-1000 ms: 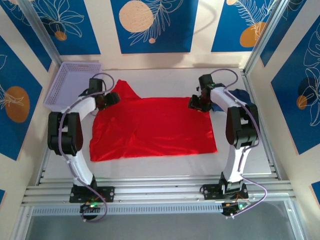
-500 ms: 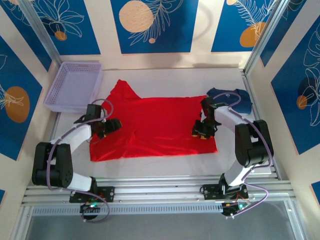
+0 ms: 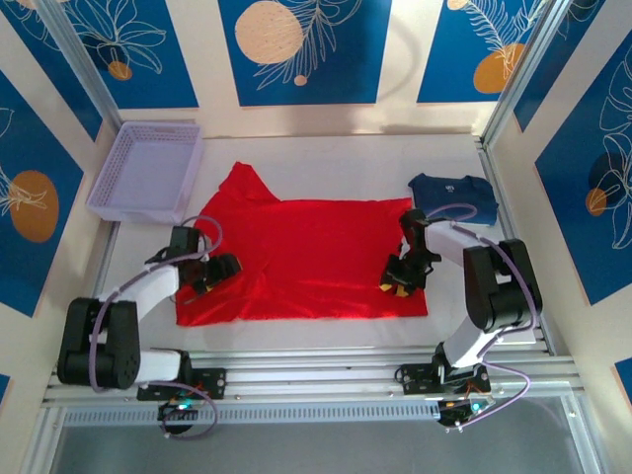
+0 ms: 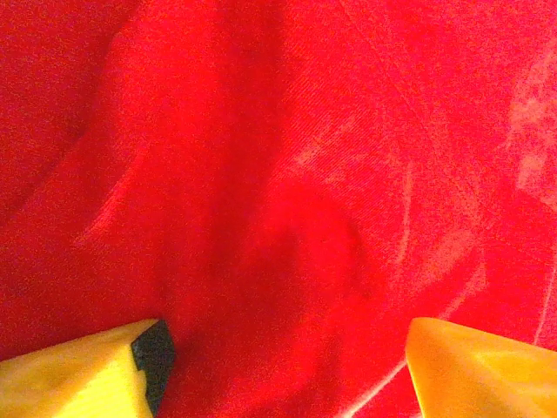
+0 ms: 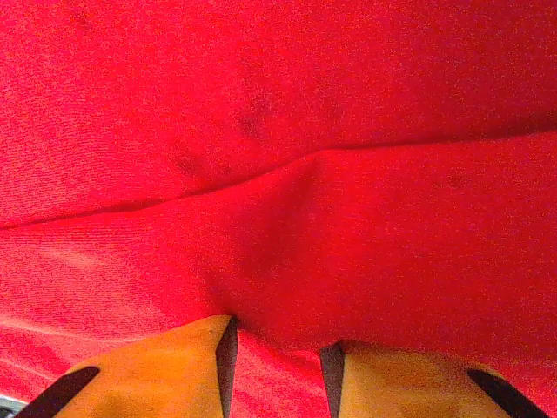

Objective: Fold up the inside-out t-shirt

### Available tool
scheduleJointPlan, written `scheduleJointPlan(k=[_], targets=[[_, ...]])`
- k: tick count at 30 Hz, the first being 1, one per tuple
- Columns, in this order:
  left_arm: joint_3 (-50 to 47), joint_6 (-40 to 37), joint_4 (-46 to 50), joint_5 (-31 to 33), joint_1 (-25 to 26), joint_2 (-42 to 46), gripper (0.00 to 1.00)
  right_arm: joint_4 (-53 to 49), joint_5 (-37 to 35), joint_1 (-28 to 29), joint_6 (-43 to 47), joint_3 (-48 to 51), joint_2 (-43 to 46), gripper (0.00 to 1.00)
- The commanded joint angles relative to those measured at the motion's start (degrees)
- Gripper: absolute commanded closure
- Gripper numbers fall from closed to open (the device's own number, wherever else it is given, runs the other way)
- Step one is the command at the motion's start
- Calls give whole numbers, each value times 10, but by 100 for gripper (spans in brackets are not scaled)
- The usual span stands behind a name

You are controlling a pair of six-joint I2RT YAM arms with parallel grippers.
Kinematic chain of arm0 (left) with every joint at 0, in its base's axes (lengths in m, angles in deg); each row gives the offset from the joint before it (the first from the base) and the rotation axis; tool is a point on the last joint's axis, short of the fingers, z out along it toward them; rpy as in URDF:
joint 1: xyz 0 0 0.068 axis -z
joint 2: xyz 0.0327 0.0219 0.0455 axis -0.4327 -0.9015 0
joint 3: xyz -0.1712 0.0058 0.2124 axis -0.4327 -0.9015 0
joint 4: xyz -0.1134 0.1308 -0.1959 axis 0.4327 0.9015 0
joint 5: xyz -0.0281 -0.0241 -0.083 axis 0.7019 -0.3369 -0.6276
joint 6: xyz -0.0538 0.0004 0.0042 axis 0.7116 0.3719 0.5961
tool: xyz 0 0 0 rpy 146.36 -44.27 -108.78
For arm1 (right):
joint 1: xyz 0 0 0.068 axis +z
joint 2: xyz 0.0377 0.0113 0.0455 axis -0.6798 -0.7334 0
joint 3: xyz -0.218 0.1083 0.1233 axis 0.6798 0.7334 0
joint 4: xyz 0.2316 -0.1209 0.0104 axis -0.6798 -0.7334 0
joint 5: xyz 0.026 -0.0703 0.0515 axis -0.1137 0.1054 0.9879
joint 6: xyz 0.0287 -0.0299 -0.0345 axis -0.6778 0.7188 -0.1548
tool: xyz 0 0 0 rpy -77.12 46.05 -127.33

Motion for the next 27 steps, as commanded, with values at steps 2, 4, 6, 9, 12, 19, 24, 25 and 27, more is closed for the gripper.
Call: scheduleJointPlan(k=[2, 4, 6, 9, 12, 19, 24, 25, 27], targets=[[-66, 40, 99, 0, 7, 56, 27, -43, -11, 22, -36, 37, 20, 65], [-60, 40, 121, 16, 7, 93, 26, -48, -26, 28, -40, 28, 36, 65], [-29, 32, 118, 47, 6, 110, 26, -31, -39, 32, -39, 15, 65, 62], [53, 8, 89, 87, 5, 64, 25, 28, -49, 34, -35, -10, 102, 58], [144, -8, 40, 118, 4, -22, 25, 108, -83, 31, -29, -35, 108, 54], [384, -74, 17, 167, 1, -246, 25, 233, -144, -24, -9, -132, 4, 45], [552, -124, 72, 191, -1, -374, 25, 222, -185, -59, 5, -234, -92, 41], [579, -132, 85, 193, -2, -393, 25, 212, -196, -61, 8, -253, -109, 41], [635, -145, 109, 191, -4, -436, 25, 183, -209, -65, 14, -302, -149, 43]])
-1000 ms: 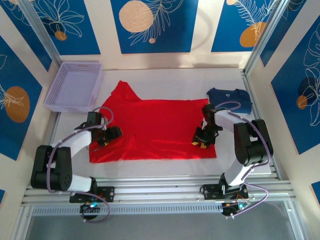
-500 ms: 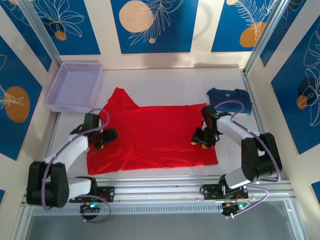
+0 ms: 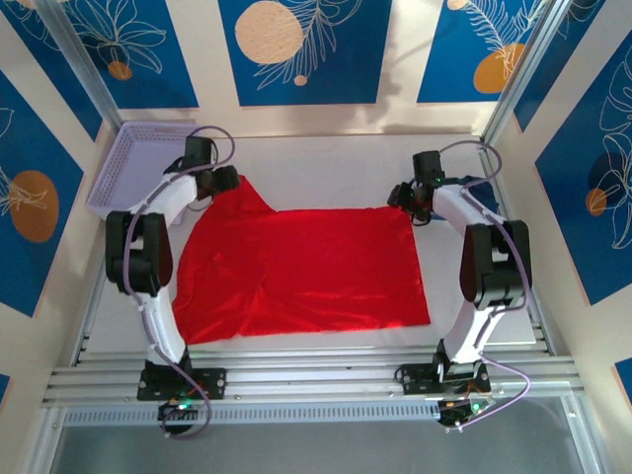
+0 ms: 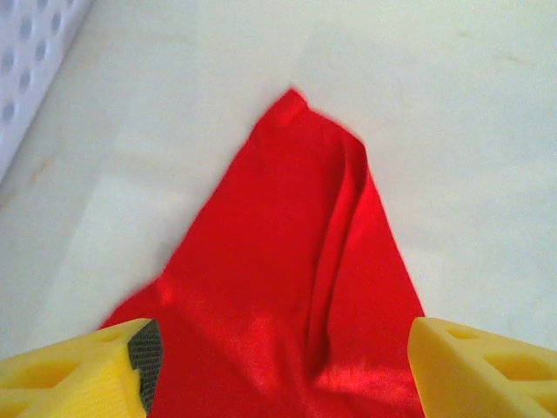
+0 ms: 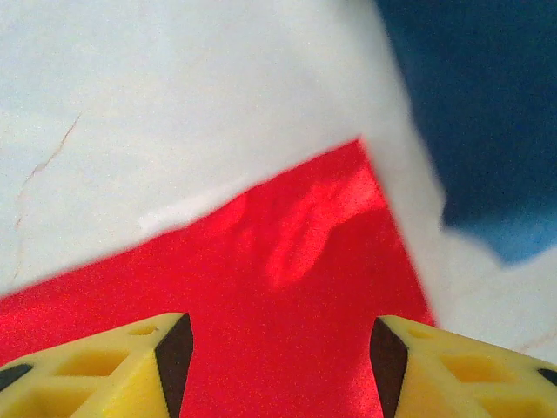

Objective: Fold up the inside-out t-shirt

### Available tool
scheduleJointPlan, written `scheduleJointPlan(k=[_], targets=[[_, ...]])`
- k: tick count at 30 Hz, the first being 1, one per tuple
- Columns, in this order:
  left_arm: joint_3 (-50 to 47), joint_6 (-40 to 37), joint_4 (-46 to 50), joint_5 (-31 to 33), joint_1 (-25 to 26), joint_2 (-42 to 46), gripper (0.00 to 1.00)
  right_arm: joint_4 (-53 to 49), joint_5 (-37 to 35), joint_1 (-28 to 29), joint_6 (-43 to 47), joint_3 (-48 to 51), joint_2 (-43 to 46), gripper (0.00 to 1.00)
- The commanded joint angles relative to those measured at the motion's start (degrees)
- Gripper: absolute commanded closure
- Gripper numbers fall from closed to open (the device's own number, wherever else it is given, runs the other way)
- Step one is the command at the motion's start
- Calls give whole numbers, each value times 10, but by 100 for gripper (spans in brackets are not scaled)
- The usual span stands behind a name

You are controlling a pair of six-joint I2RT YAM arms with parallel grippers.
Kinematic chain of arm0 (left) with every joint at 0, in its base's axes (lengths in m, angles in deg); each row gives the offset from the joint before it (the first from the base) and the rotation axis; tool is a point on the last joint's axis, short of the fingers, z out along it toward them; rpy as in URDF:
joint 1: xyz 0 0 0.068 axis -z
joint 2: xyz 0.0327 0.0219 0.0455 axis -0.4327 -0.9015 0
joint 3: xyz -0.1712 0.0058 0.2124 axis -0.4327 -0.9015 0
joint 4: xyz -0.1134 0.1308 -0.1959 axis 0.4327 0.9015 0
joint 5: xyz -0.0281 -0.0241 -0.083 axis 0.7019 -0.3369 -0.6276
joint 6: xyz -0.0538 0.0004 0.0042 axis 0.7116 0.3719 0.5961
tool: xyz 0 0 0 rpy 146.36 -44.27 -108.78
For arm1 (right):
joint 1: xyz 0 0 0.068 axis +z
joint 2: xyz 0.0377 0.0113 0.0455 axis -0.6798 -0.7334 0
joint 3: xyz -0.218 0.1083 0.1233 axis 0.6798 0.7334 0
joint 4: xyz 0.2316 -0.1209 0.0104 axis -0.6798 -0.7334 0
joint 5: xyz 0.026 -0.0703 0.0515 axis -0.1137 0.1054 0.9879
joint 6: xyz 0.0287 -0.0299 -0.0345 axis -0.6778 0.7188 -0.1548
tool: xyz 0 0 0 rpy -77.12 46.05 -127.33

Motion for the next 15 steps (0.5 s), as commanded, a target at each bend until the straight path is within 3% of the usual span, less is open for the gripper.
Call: scheduleJointPlan(k=[1, 7, 15], targets=[[80, -49, 66, 20, -7, -54, 25, -42, -43, -5, 19, -73, -56, 43], [145, -61, 95, 2, -12, -103, 25, -118, -47, -8, 32, -186, -157, 47], [170, -65, 100, -7, -13, -118, 25, -172, -33, -17, 36, -245, -212, 49]])
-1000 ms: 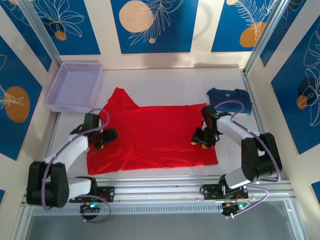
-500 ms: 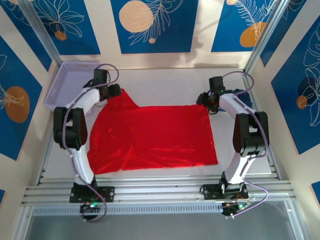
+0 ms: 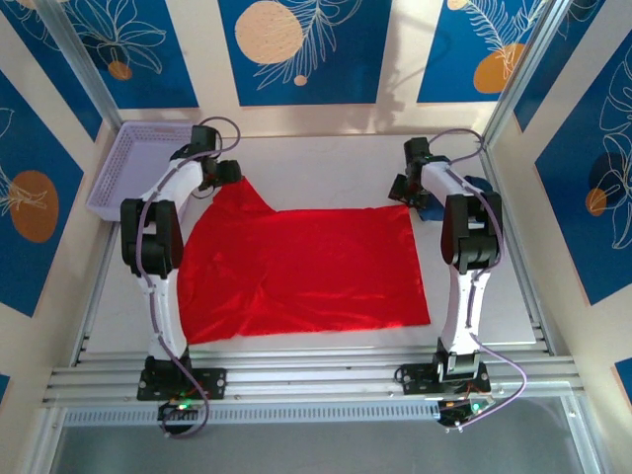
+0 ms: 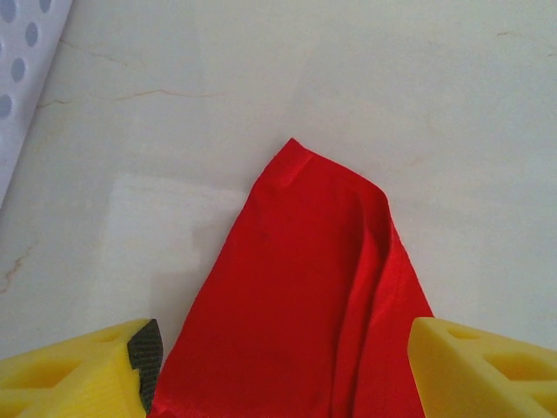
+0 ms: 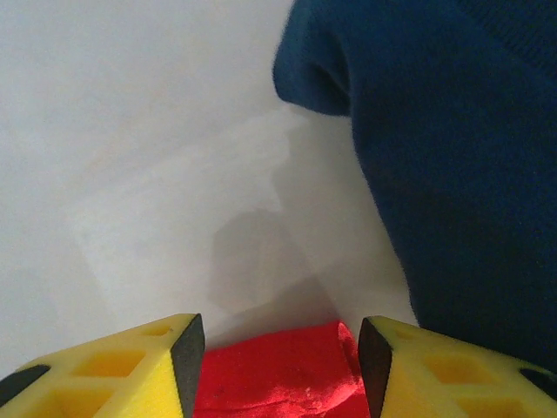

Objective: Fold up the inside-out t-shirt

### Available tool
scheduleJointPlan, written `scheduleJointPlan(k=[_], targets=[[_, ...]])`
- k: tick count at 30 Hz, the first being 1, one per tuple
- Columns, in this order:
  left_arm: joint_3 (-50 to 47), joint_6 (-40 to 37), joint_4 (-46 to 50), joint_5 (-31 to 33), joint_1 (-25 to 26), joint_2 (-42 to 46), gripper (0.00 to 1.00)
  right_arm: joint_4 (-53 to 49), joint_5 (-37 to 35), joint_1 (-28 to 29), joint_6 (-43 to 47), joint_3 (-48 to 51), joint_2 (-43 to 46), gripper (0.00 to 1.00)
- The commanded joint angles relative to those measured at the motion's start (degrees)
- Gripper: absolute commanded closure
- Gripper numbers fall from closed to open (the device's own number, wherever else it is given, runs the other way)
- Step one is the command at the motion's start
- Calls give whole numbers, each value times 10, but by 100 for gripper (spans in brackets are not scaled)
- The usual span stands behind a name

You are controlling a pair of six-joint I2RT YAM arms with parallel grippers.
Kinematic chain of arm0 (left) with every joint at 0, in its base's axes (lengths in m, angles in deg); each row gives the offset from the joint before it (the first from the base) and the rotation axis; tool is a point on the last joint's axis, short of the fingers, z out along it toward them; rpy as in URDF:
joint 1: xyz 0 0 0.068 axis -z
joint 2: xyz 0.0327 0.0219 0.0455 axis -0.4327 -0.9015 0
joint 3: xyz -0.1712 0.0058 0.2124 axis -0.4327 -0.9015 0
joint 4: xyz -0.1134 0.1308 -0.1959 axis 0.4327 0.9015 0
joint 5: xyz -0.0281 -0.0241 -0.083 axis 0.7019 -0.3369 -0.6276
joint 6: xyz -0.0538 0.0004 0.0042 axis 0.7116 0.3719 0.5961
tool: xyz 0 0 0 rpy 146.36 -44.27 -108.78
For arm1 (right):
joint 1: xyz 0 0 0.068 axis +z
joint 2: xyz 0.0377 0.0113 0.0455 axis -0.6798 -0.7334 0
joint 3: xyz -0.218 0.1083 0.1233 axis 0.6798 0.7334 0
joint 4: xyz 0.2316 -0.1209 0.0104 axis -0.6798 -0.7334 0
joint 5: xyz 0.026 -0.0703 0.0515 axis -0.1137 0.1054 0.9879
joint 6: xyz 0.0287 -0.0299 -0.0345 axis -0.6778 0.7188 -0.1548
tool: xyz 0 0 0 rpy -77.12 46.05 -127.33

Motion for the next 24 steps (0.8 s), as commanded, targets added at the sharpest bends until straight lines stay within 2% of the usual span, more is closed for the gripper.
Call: scheduleJointPlan(k=[1, 4, 13, 18, 24], targets=[[26, -13, 16, -12, -6, -15, 25, -48, 11, -6, 7, -26, -14, 50], [32, -11, 17, -11, -6, -20, 25, -62, 26, -9, 4, -33, -24, 54], [75, -10, 37, -12, -14, -55, 25, -60, 44, -14, 5, -33, -27, 77], [152, -12, 75, -16, -15, -110, 25, -52, 52, -13, 6, -29, -23, 89], [269, -12, 126, -17, -15, -183, 27, -48, 55, -10, 8, -30, -23, 93]])
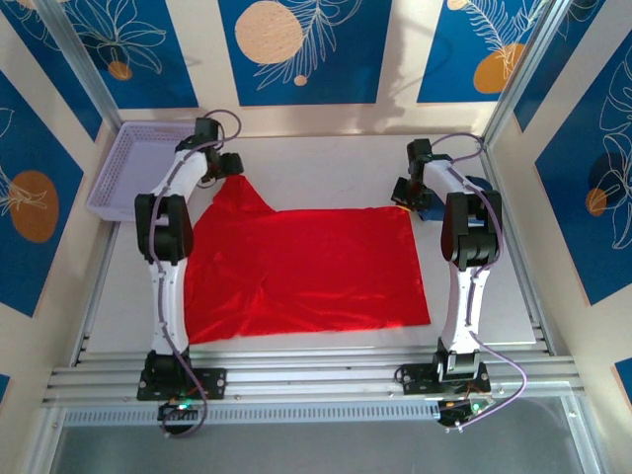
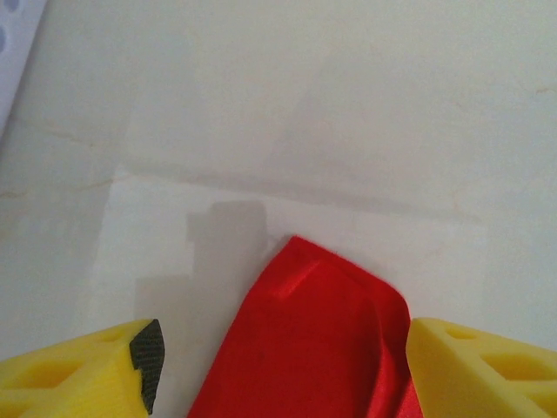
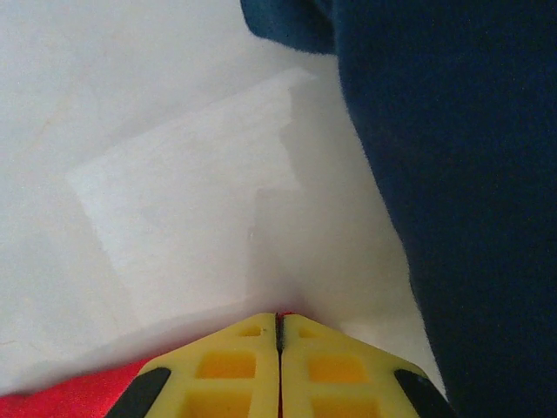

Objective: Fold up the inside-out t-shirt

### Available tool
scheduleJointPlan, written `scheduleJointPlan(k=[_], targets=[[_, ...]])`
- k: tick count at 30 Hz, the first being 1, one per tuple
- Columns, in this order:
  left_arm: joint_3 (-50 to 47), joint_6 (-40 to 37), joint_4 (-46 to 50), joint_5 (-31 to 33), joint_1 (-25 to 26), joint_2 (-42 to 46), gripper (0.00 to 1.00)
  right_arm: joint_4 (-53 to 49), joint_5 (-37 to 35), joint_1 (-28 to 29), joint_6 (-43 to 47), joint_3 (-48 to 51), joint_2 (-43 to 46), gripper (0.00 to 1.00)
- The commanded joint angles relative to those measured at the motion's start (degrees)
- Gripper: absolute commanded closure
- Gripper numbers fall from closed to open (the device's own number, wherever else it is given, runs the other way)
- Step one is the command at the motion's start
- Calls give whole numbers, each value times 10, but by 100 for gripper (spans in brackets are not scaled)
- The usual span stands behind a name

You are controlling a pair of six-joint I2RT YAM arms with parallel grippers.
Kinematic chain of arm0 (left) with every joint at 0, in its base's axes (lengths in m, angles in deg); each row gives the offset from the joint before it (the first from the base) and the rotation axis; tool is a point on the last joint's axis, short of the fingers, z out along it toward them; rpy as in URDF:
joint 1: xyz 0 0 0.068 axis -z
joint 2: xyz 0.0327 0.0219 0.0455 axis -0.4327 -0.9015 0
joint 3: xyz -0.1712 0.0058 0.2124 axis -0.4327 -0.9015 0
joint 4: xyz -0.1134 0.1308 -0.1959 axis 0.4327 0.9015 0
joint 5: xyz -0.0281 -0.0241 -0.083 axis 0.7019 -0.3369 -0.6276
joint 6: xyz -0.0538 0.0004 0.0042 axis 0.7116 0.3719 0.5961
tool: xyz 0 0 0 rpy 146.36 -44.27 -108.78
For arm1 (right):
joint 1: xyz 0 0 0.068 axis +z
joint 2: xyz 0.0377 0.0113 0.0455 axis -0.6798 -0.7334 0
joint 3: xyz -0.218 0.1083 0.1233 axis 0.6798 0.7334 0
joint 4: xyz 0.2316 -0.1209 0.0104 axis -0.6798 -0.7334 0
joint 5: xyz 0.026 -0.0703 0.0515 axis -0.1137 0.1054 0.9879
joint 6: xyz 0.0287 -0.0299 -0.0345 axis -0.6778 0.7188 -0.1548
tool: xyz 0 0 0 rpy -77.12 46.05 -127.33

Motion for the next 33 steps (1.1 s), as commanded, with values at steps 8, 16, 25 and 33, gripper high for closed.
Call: scheduleJointPlan(k=[8, 16, 25, 33], targets=[[167, 5, 93, -32, -5, -110, 40, -6, 19, 4, 5, -10, -1, 95], [170, 19, 89, -72, -5, -126, 55, -3, 22, 6, 7, -8, 3, 95], [202, 43, 102, -83, -9, -154, 74, 2, 29, 9, 14, -2, 7, 95], [205, 55, 101, -93, -9, -169, 87, 3, 29, 7, 18, -4, 11, 96]])
